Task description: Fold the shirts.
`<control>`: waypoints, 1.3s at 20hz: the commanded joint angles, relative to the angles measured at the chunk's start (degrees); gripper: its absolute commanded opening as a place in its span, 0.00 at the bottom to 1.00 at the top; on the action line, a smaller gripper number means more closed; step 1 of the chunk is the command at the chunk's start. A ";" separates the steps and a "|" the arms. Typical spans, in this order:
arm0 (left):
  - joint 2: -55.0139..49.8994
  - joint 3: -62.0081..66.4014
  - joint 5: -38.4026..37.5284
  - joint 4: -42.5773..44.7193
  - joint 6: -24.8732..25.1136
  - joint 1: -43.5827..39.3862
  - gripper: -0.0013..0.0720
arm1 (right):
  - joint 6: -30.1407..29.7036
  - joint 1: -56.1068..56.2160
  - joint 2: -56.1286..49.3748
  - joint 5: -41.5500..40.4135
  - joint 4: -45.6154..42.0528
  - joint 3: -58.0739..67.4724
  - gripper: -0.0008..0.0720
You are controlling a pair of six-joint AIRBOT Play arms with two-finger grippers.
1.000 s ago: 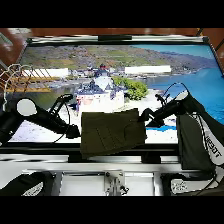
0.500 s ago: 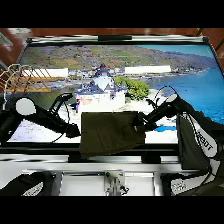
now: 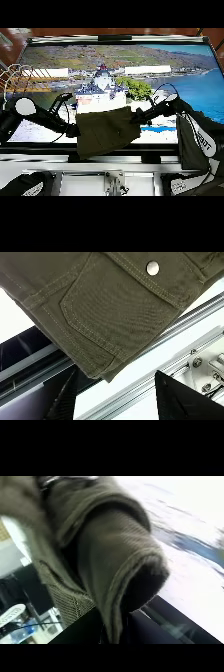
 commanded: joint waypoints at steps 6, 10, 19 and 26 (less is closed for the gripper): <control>0.04 0.07 1.86 0.02 0.02 0.07 0.80 | 7.43 -4.98 14.56 1.75 2.45 15.26 0.13; 0.04 0.07 1.86 0.02 0.00 0.07 0.80 | 15.47 -13.49 18.45 6.62 -3.28 22.88 0.13; 0.04 0.07 1.79 0.02 -0.04 0.07 0.80 | 20.87 -38.38 21.64 8.87 -12.44 30.69 0.13; 0.04 0.07 1.81 0.02 -1.92 0.07 0.80 | 24.65 -46.95 21.64 -3.17 -9.38 30.75 0.13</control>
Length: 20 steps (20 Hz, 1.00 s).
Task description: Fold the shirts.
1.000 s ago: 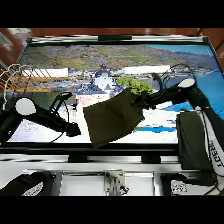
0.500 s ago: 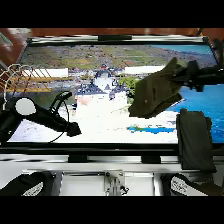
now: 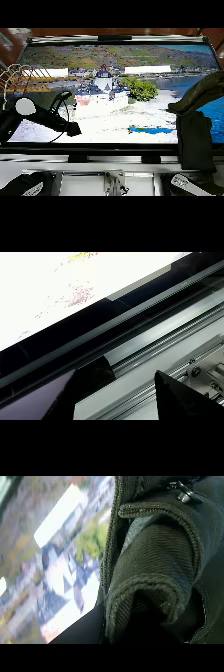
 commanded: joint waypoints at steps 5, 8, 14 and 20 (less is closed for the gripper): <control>0.04 0.07 0.02 0.02 -0.87 0.04 0.80 | 3.69 -5.53 0.07 4.59 -4.59 3.63 0.13; 0.11 0.09 -0.09 -0.17 -0.87 0.02 0.80 | 5.22 -5.77 1.97 13.25 -13.57 4.39 0.13; 0.15 0.09 -1.20 -0.44 -0.85 0.04 0.61 | 11.98 -5.79 7.39 26.62 -36.79 2.71 0.13; 0.15 0.07 0.70 -0.42 -0.83 0.04 0.61 | 16.37 -5.79 13.68 26.67 -38.29 -13.88 0.13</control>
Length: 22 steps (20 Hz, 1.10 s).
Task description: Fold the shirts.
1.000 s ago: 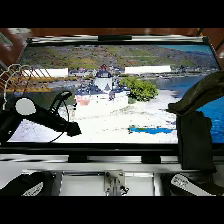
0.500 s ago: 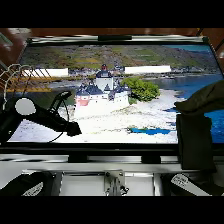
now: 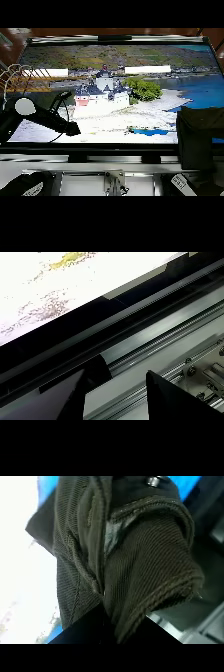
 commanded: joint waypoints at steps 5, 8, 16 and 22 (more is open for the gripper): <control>-0.02 0.07 1.95 -0.02 0.04 0.04 0.61 | -1.55 -0.02 7.10 7.63 -5.29 -28.09 0.13; -0.02 0.07 2.27 -0.02 0.02 0.04 0.61 | -1.53 -0.02 8.76 5.73 -11.23 -33.27 0.13; -0.02 0.07 2.21 0.00 0.02 0.04 0.61 | -6.51 -0.02 8.85 5.66 -27.52 -27.93 0.87; -0.98 0.20 8.26 1.99 0.24 0.02 0.63 | -13.20 7.23 6.97 -18.75 -5.55 -5.01 0.71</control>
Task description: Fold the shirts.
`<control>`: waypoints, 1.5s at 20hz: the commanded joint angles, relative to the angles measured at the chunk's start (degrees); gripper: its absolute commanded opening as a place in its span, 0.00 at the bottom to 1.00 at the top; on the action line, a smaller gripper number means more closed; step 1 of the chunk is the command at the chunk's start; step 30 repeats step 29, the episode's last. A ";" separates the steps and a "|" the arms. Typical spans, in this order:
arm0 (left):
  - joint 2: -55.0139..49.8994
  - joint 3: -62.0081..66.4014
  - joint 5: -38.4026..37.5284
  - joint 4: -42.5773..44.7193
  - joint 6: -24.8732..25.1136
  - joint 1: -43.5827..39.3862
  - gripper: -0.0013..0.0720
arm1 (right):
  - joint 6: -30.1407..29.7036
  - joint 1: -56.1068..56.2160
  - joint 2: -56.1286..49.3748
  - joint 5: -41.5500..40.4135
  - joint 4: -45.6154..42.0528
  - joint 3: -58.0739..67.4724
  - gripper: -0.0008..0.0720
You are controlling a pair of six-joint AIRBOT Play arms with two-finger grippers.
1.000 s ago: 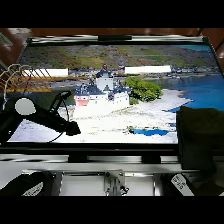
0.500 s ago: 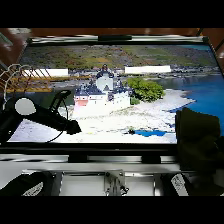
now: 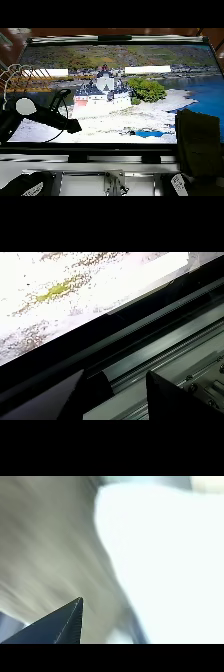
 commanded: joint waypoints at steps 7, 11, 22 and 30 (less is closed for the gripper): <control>-16.28 22.91 -0.61 10.49 -4.04 0.02 0.85 | -0.63 53.05 -19.17 -14.32 6.51 12.79 0.92; -21.84 32.35 -7.32 20.48 -8.04 -0.50 0.85 | 0.24 58.47 -27.63 -3.93 14.49 12.79 0.92; -21.86 32.06 -10.23 23.71 -11.72 -1.07 0.85 | 1.40 58.42 -28.57 -5.01 16.11 12.81 0.92; -21.86 32.06 -10.23 23.71 -11.69 -1.07 0.85 | 1.40 58.42 -28.57 -5.01 16.11 12.81 0.92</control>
